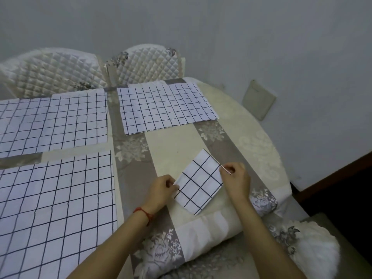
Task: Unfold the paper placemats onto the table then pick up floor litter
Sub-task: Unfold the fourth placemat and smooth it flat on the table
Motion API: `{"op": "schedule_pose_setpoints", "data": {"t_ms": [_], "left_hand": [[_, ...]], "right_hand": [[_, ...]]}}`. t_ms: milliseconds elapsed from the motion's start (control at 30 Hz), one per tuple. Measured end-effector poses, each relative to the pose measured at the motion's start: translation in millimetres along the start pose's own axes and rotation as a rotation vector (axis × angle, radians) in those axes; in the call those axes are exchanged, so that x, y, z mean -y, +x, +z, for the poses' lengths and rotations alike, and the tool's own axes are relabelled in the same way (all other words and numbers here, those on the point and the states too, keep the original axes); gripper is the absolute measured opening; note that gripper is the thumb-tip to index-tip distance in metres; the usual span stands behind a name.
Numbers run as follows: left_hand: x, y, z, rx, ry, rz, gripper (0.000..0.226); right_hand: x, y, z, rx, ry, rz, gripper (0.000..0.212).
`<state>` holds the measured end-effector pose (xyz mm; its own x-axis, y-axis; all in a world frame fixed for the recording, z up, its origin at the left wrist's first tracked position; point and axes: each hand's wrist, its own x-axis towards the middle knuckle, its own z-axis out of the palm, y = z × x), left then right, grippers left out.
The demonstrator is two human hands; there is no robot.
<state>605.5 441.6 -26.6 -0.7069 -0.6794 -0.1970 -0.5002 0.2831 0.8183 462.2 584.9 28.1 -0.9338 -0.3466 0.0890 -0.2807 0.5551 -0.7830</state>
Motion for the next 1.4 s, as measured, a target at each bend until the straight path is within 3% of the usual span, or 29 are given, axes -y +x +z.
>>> {"op": "schedule_pose_setpoints", "data": {"t_ms": [67,200,300,400,533,700,867,1000,1400], "left_hand": [[-11.2,-11.0,-5.2,-0.024,-0.042,0.019,0.019],[-51.6,-22.7,-23.3,-0.124,0.028,0.240,0.057],[-100.0,-33.8,-40.3,-0.199,0.157,0.513,0.066],[-143.2,-44.9,-45.6,-0.165,0.256,0.638,0.062],[-189.4,-66.7,-39.2,-0.131,0.179,0.630,0.012],[-223.2,-89.0,-31.1,-0.321,-0.025,0.537,0.033],[-235.8,-99.2,-37.6,-0.461,-0.248,0.393,0.039],[-240.3,-115.1,-41.5,-0.538,-0.394,0.339,0.033],[-227.1,-135.8,-59.8,-0.454,-0.571,0.314,0.019]], "right_hand": [[15.1,-1.9,-14.2,0.016,0.072,-0.073,0.006],[51.2,-7.7,-45.6,0.125,0.159,-0.197,0.008],[75.7,-8.5,-68.6,0.231,0.164,-0.290,0.008],[94.1,-9.4,-93.4,0.334,0.161,-0.391,0.008],[104.7,-8.5,-136.1,0.380,0.228,-0.464,0.013],[81.8,10.7,-193.3,0.390,0.295,-0.435,0.026],[60.9,22.1,-218.1,0.437,0.416,-0.341,0.013],[58.4,24.5,-214.5,0.396,0.534,-0.234,0.025],[98.0,11.7,-205.7,0.124,0.597,-0.289,0.029]]}}
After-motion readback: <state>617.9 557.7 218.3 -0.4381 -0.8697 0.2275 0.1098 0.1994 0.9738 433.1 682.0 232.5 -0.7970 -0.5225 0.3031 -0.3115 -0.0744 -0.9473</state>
